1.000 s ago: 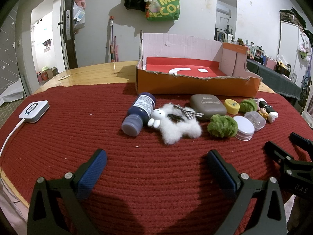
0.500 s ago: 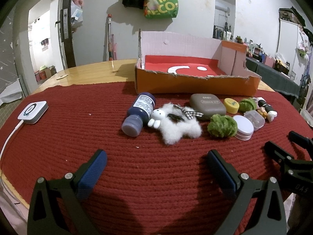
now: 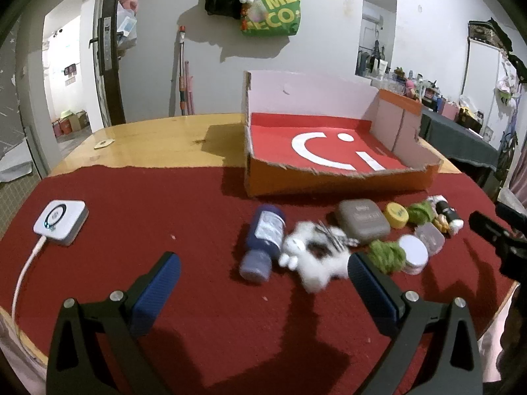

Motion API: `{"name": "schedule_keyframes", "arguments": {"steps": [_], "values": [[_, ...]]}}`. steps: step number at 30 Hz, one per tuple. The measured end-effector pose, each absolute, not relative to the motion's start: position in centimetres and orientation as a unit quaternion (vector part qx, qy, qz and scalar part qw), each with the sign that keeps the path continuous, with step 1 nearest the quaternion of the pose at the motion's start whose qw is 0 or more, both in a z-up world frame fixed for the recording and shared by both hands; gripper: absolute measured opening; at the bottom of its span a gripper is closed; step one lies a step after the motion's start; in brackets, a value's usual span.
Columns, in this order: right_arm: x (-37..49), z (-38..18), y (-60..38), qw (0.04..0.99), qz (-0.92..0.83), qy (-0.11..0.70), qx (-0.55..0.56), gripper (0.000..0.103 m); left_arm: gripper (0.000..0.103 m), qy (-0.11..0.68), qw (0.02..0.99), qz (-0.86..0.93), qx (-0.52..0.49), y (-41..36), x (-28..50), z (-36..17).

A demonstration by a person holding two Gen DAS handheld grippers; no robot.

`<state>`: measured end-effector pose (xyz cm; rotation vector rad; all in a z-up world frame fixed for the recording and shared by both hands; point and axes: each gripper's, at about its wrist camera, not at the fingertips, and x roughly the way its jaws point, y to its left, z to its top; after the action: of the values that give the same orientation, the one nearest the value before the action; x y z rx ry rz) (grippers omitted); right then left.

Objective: Organize objects
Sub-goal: 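Reach the left tool to the navy bottle while the right tool reaches the black-and-white roll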

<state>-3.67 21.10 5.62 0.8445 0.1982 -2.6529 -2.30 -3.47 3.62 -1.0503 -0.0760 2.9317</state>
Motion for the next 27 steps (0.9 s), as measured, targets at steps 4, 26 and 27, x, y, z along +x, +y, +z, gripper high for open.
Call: {"name": "schedule_keyframes", "arguments": {"steps": [4,26,27], "values": [[-5.7,6.0,21.6,0.165,-0.934,0.054,0.313,0.103,0.103,-0.025,0.018,0.936,-0.352,-4.6,-3.7,4.2],[-11.5,2.5,22.3,0.14,-0.897,0.06,0.414,0.103,0.102,0.006,0.075,0.894,-0.442,-7.8,-8.6,2.6],[-11.4,2.5,22.2,0.144,-0.896,0.063,0.416,0.103,0.101,0.009,0.075,0.893,-0.444,-7.7,-8.8,2.5]]}}
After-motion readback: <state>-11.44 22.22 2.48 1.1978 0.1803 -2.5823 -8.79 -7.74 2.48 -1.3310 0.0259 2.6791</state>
